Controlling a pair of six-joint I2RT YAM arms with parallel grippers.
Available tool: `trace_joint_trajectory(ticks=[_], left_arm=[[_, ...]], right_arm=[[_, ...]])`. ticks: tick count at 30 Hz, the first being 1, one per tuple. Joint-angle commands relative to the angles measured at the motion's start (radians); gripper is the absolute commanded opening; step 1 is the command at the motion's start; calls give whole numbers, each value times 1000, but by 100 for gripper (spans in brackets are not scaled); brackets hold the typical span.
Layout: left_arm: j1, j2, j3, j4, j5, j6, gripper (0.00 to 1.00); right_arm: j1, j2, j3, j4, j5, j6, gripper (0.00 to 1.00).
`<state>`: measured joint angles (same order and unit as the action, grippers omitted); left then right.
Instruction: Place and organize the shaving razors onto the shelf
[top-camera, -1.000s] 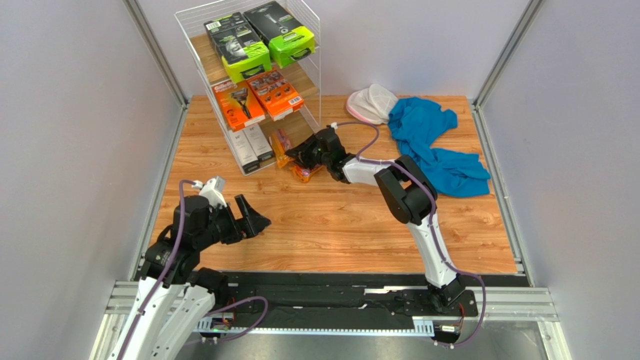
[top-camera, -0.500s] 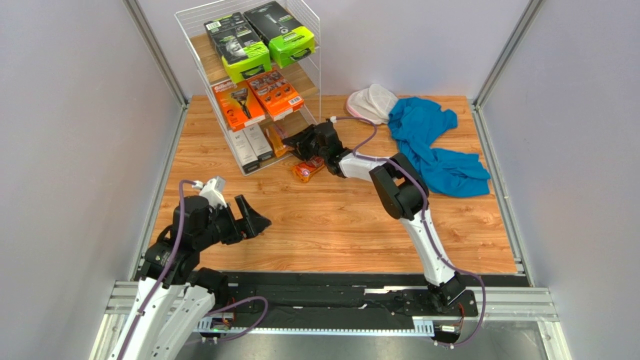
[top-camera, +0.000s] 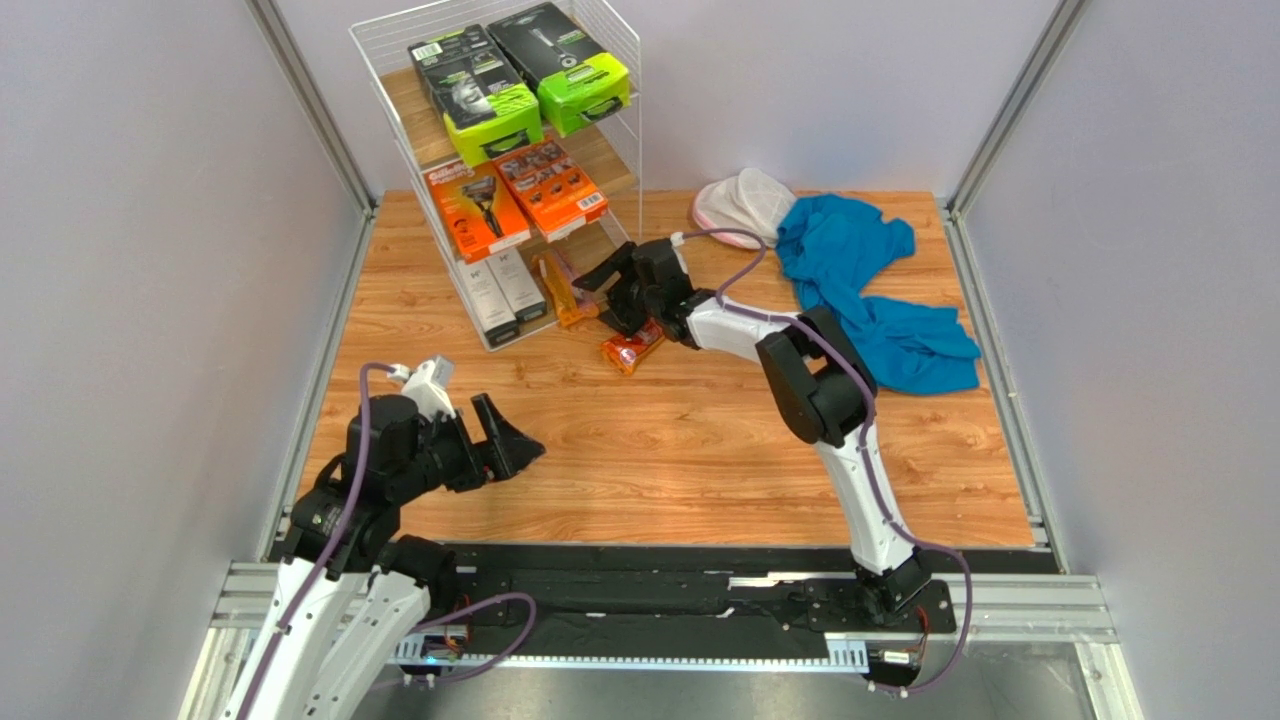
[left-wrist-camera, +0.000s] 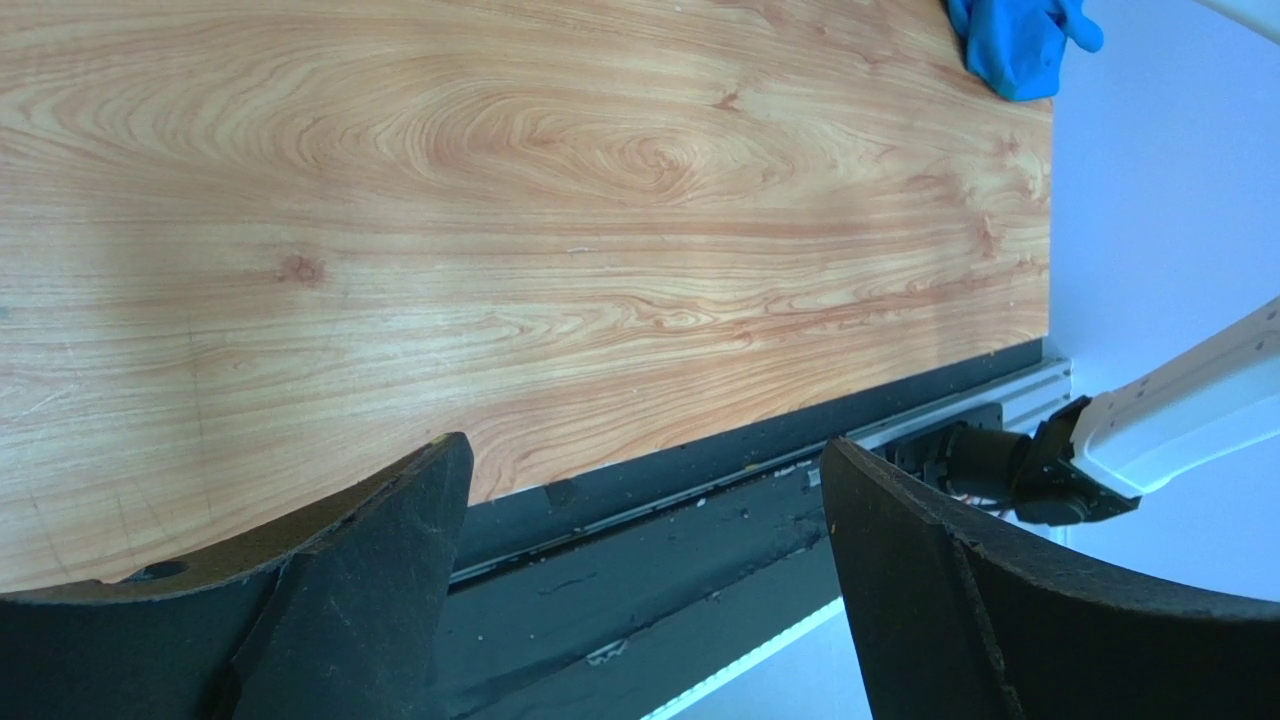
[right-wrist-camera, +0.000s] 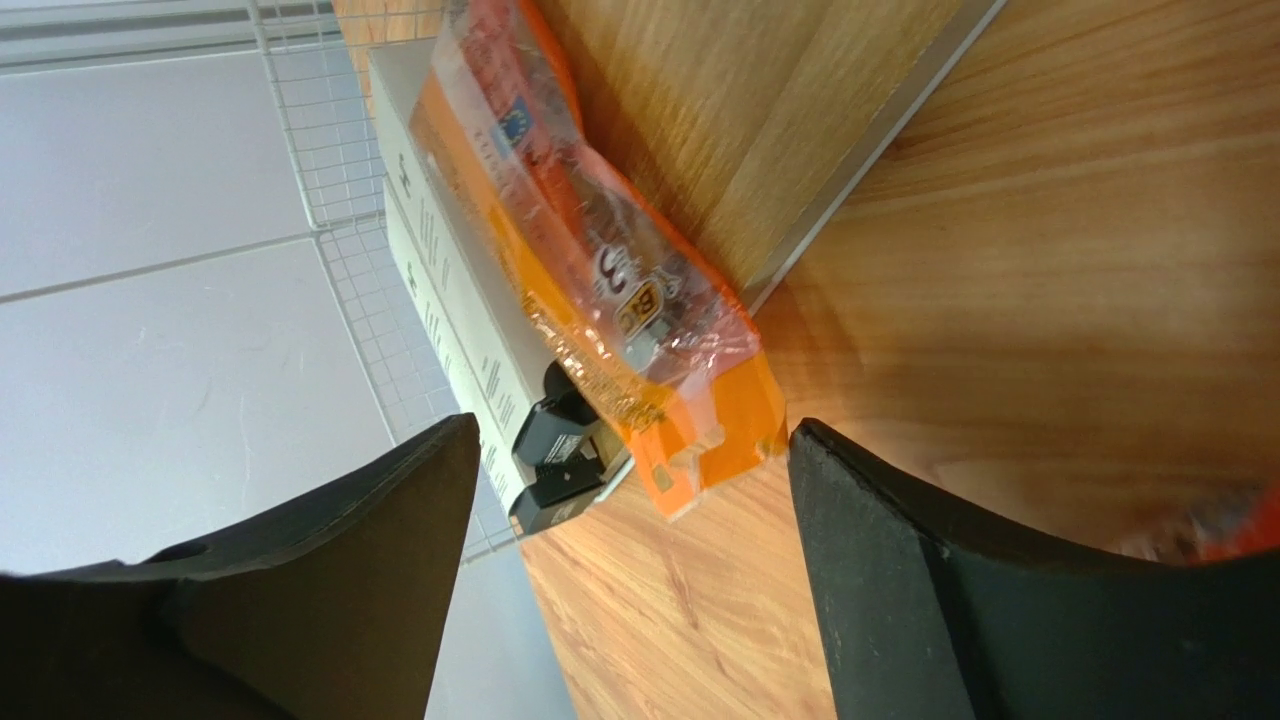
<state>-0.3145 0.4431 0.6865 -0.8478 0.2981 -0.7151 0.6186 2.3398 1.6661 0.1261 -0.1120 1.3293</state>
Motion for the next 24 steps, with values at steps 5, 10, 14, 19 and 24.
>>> trace_joint_trajectory(ticks=[5,10,14,19,24], left_arm=[[-1,-11,-2,30,15,11,94],[-1,3,2,53,22,28,94],[-3,68,34,75,27,71,94],[-3,178,91,141,62,114,94],[-5,209,131,164,98,129,93]], right_arm=[[-3,-204,-80,-94,80,-125,82],[6,-338,-236,-65,57,-186,82],[16,-508,-342,-106,74,-254,82],[12,-606,-433,-218,192,-304,83],[-20,-484,-350,-371,201,-326,83]])
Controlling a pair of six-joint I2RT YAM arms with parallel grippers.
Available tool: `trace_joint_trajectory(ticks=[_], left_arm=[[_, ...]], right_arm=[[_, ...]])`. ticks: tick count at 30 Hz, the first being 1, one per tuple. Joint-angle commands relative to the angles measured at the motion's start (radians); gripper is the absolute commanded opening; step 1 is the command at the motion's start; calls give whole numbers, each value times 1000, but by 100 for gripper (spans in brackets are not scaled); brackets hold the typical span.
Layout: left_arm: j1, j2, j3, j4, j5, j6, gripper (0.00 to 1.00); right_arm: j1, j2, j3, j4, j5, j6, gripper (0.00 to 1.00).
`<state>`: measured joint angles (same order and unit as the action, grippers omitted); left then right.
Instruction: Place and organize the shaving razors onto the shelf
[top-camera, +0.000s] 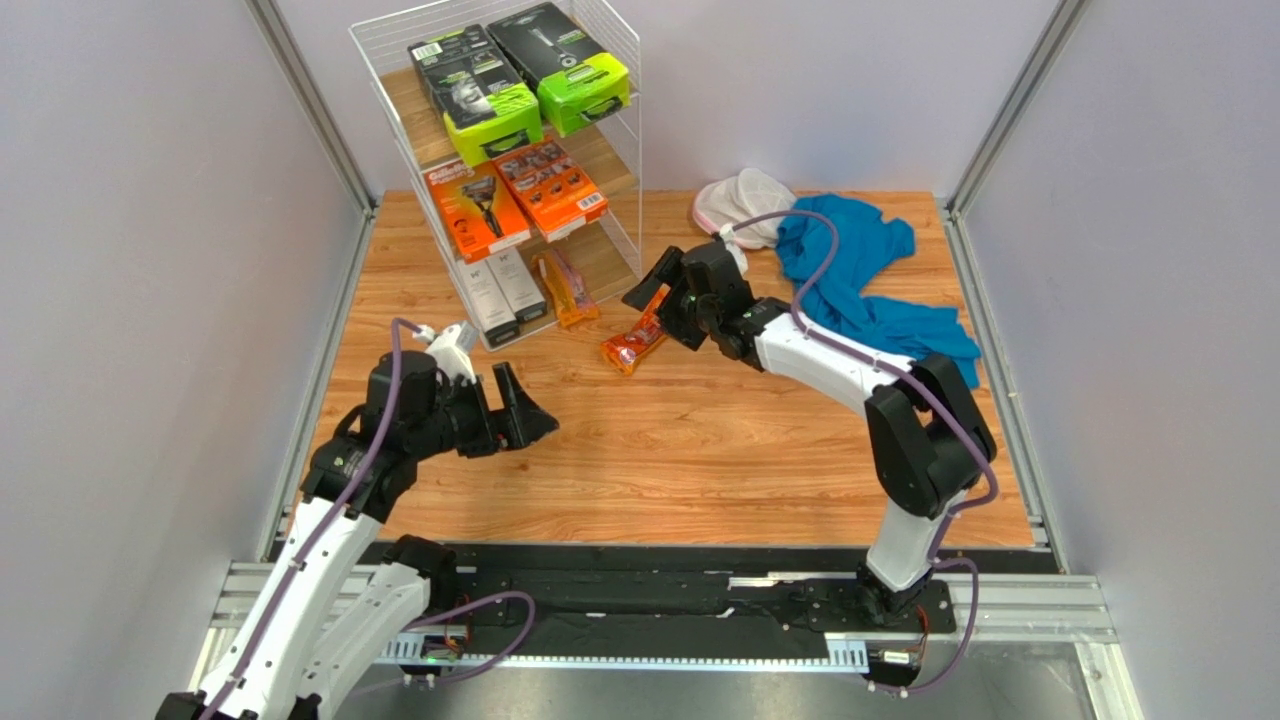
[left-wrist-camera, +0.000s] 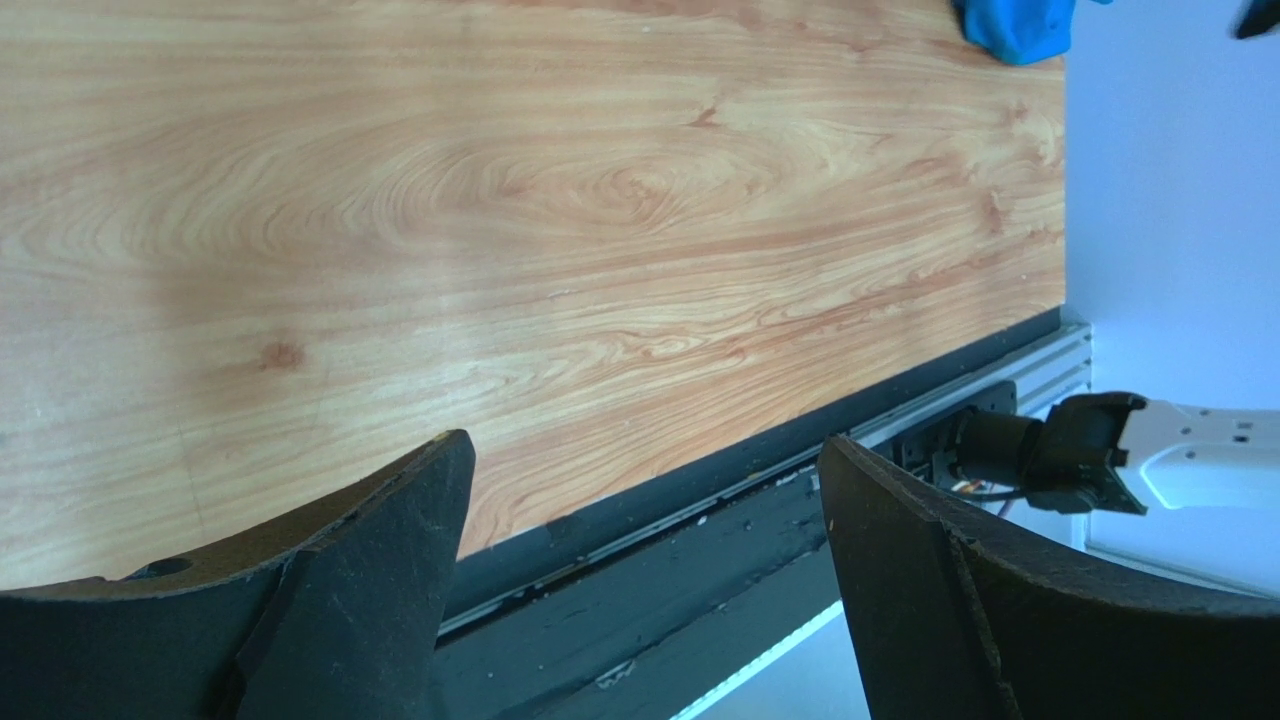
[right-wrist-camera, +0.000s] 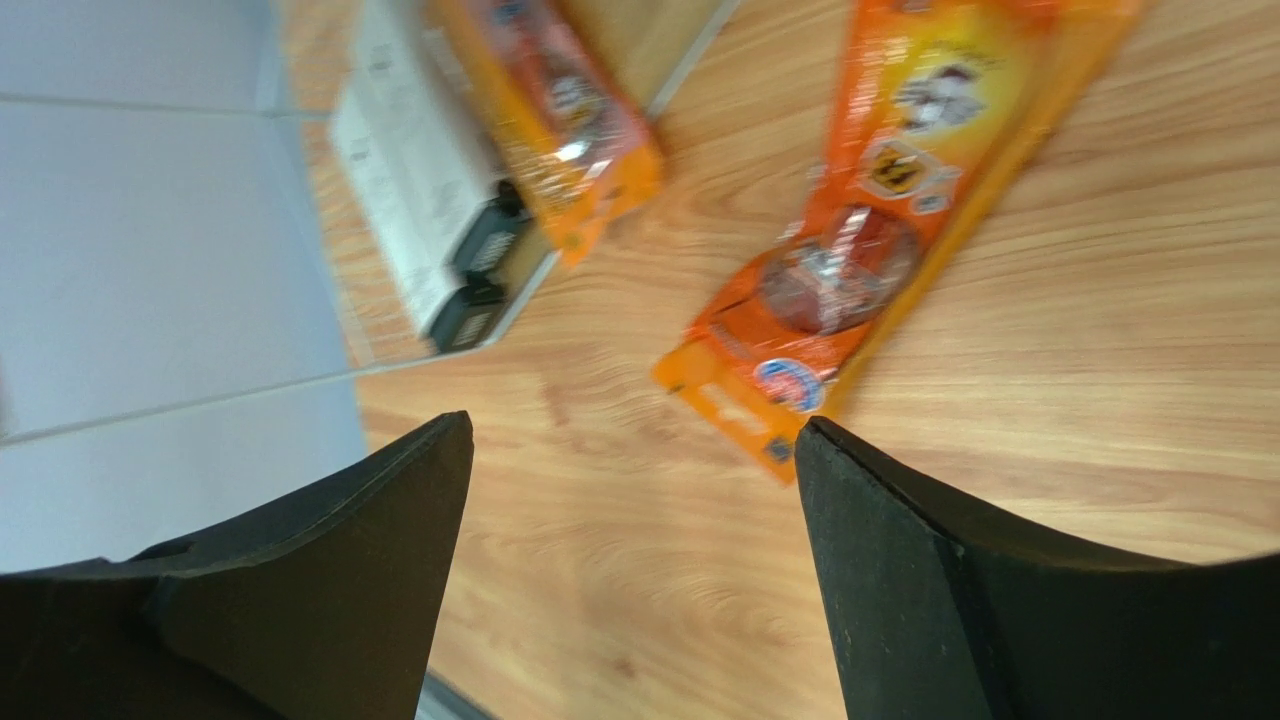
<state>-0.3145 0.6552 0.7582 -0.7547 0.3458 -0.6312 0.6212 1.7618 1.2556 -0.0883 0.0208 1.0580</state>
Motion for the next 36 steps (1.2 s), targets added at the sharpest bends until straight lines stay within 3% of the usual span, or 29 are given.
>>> trace_joint_trajectory(ticks=[1,16,22,25,26,31,36], left_arm=[[-5,-8,58,77,56,41,93],[-5,-111,-53,84,97,-13,93],[-5,-112,-45,83,96,-7,93],[-5,-112,-45,81,98,-7,93],[-3,-114,-46,81,96,-9,93],[-5,-108,-51,81,99,-1,93],[-5,-89,-48,100,114,2,93]], right_arm=[[-23,114,71,-184,79,-61,82],[-81,364,246,-182,61,-39,84],[-90,470,340,-258,25,-44,77],[-92,485,337,-254,-2,-59,52],[-92,487,335,-252,-7,-62,31],[-92,438,269,-245,-48,-115,6],[-92,331,197,-212,-68,-208,0]])
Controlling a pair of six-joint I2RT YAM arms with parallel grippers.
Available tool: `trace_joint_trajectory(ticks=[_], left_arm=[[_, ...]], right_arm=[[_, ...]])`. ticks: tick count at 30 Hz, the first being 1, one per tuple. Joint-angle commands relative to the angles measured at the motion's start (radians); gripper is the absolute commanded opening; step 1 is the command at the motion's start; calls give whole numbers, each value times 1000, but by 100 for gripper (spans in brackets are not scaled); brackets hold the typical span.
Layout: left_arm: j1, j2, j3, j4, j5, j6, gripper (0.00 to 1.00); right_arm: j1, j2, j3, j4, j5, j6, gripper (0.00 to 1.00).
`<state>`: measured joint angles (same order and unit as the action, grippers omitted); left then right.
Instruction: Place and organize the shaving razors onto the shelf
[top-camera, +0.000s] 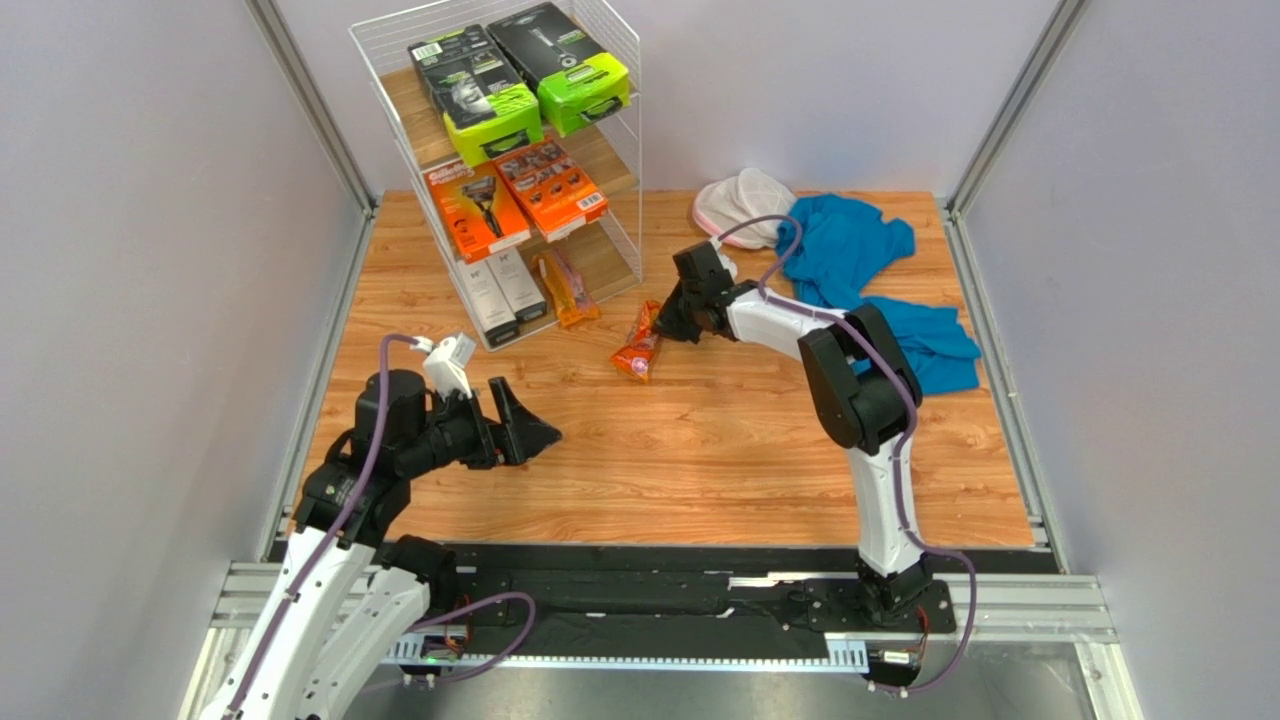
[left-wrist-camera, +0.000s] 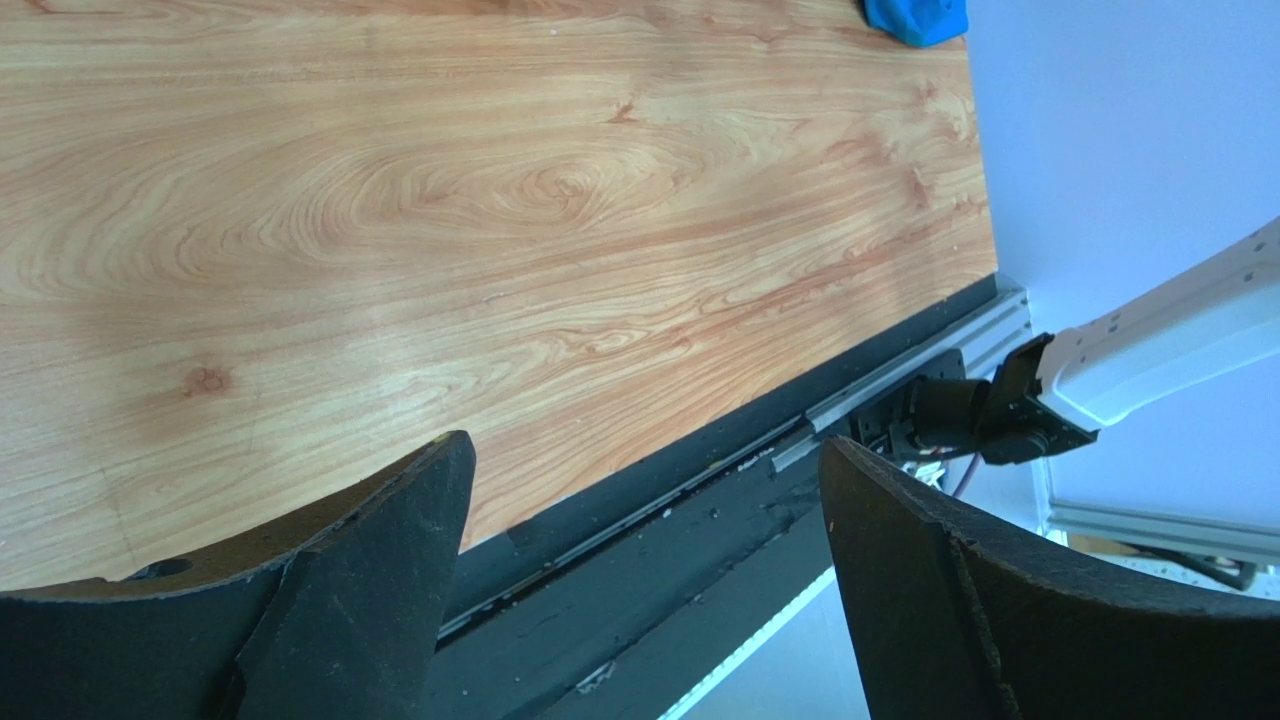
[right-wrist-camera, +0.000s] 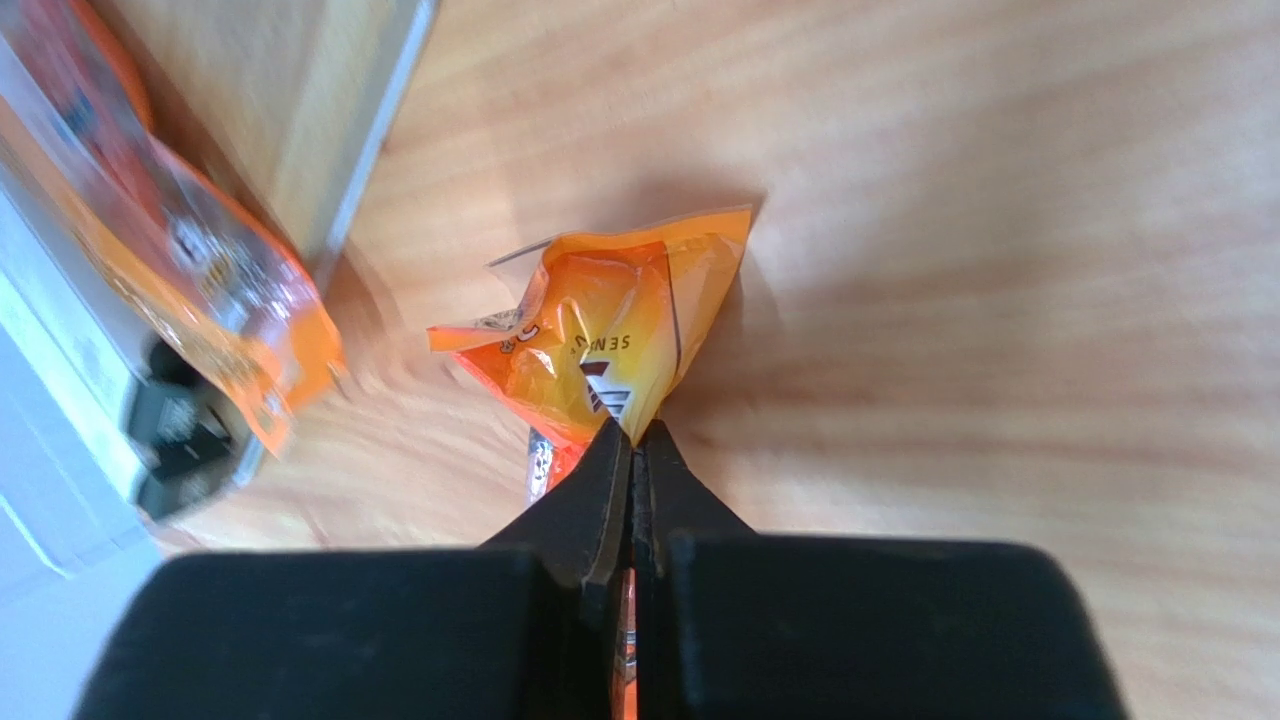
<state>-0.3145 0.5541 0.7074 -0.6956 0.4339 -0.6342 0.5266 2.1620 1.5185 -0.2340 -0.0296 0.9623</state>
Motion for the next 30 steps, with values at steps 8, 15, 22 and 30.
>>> trace_joint_trajectory(ticks=[8,15,22,30], left_arm=[[-5,55,-3,126,101,-42,93],[-3,82,-28,205,152,-102,93],[-5,102,-46,225,154,-128,93],[-6,78,-74,268,129,-170,91]], right_arm=[[16,-309,-202,-31,-223,-302,0],[61,-506,-273,-39,-365,-407,0],[163,-599,-236,-88,-423,-453,0],[248,-607,-216,-111,-469,-474,0]])
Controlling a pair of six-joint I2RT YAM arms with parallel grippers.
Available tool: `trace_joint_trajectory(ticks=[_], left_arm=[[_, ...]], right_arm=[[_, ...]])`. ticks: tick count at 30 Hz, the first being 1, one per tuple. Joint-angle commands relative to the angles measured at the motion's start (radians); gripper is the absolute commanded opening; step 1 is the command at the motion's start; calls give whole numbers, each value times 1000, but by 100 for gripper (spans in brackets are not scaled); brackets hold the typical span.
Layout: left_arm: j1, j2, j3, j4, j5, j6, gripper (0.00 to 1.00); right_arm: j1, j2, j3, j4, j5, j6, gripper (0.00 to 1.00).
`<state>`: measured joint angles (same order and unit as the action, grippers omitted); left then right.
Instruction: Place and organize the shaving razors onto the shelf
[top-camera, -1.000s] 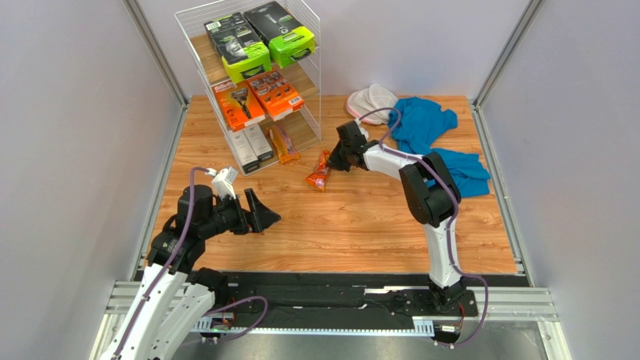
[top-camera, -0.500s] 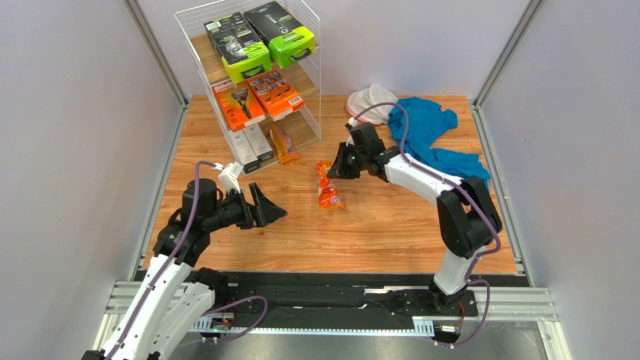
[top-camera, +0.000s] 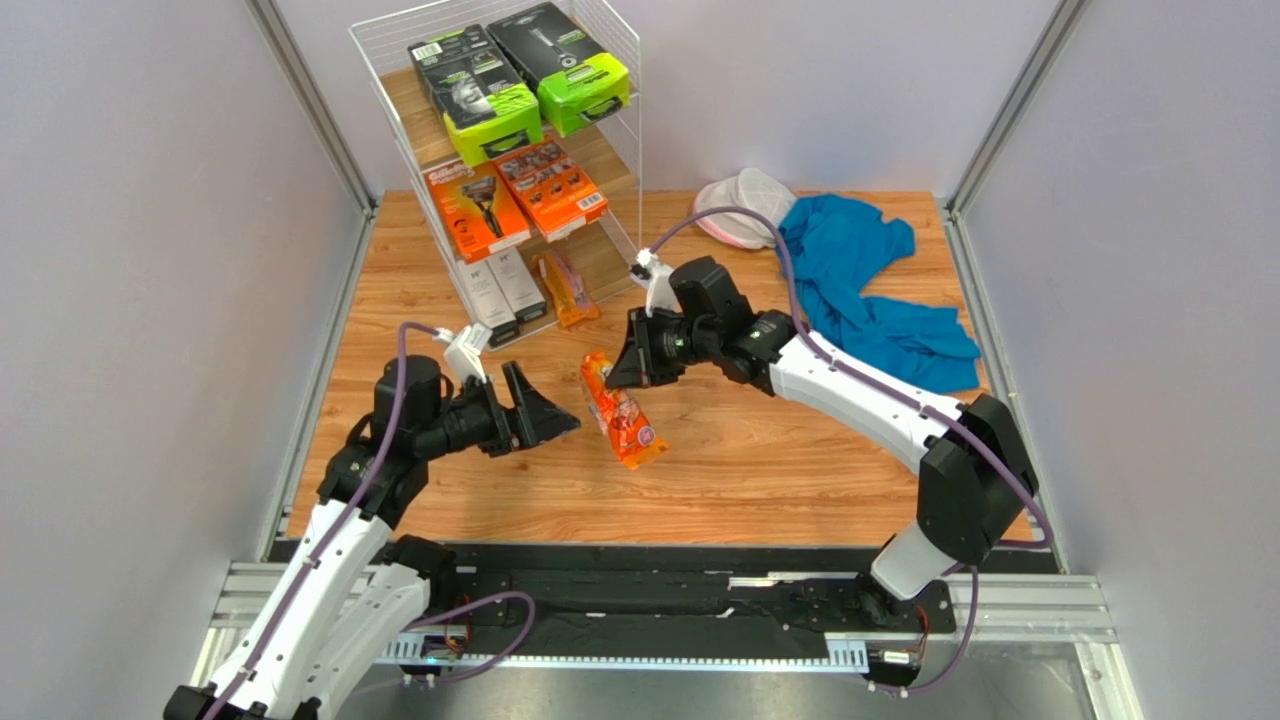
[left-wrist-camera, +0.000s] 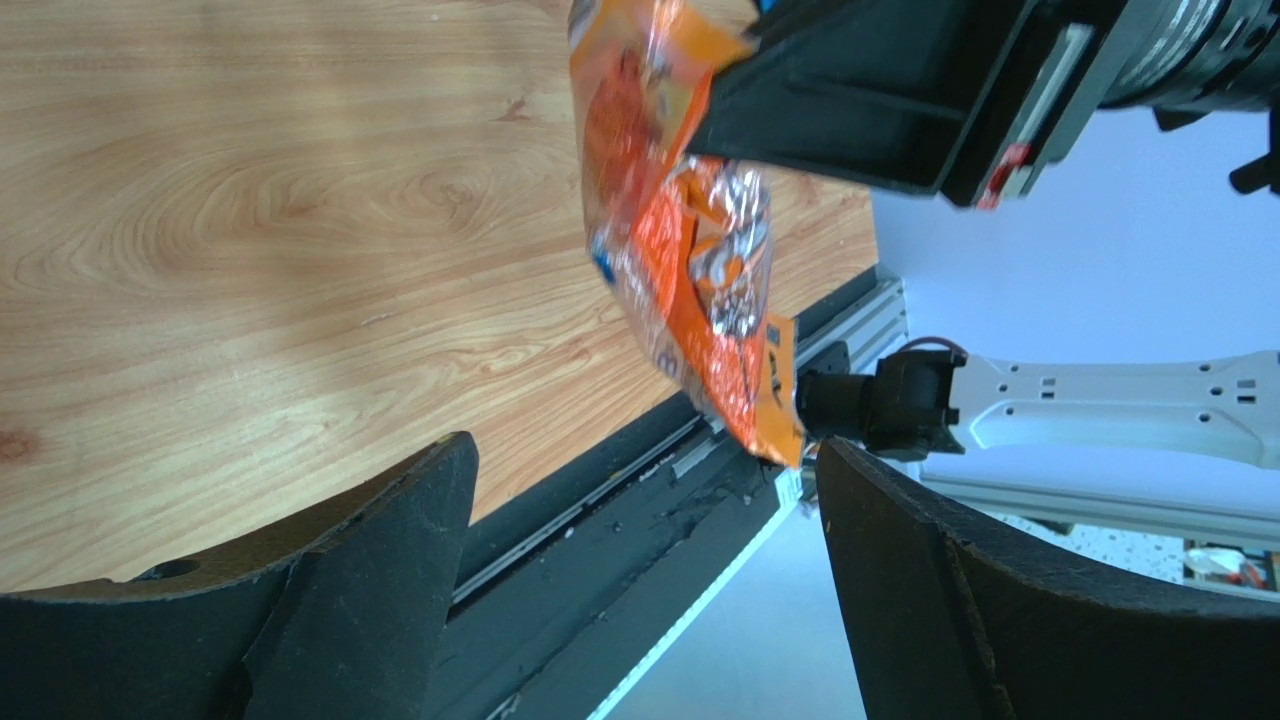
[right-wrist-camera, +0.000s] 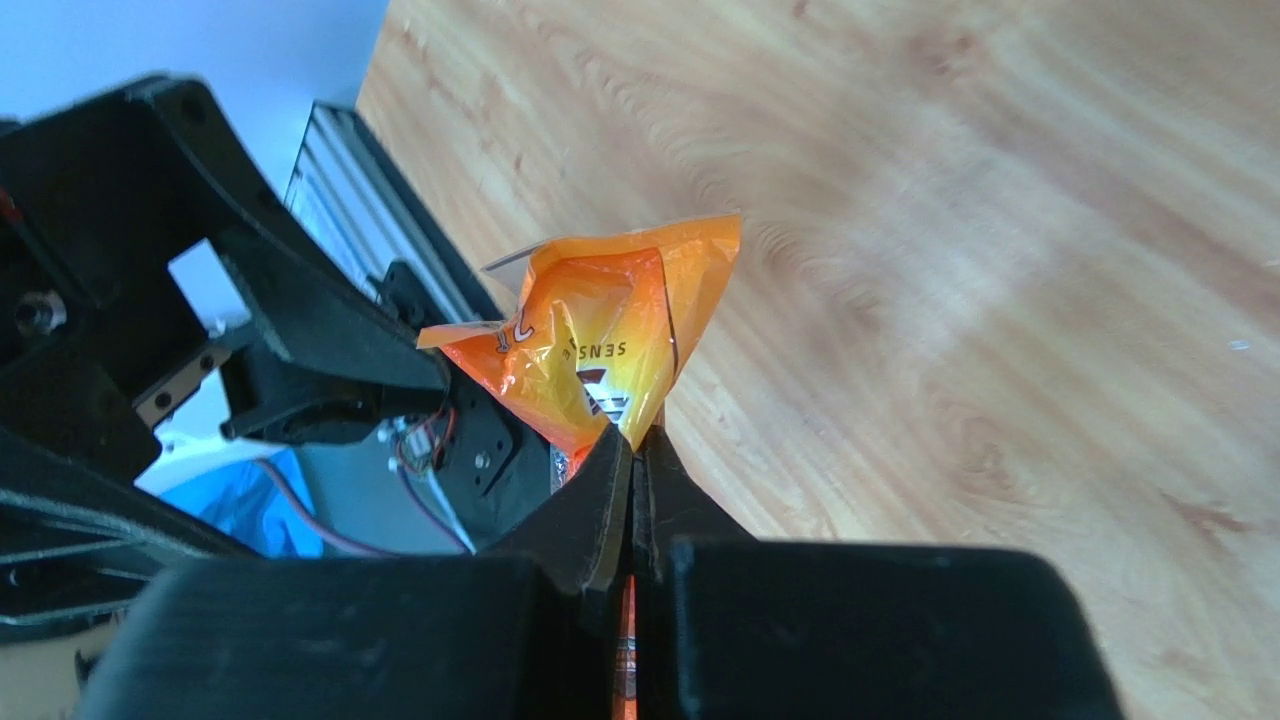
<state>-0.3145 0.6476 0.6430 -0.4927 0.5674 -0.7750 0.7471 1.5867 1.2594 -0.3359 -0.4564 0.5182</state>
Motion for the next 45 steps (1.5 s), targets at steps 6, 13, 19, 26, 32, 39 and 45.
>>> trace_joint_trajectory(ticks=[6,13,19,26,32,39,45], left_arm=[[-14,-9,-40,98,-23,-52,88],[-18,-38,-75,114,-95,-93,80],[-18,-81,-106,138,-120,-116,56],[-18,-89,-115,171,-87,-122,0],[-18,-92,-109,174,-87,-130,0],[-18,-131,-161,310,-112,-233,0],[-18,-89,-194,486,-95,-333,0]], right_arm=[[92,-34,55,37,-77,-9,0],[152,-25,78,57,-111,11,0],[190,-27,75,31,-125,2,0],[190,-36,58,54,-137,32,7],[164,-65,26,52,-27,85,45],[90,-336,-312,369,111,341,91],[70,-548,-618,648,170,574,93]])
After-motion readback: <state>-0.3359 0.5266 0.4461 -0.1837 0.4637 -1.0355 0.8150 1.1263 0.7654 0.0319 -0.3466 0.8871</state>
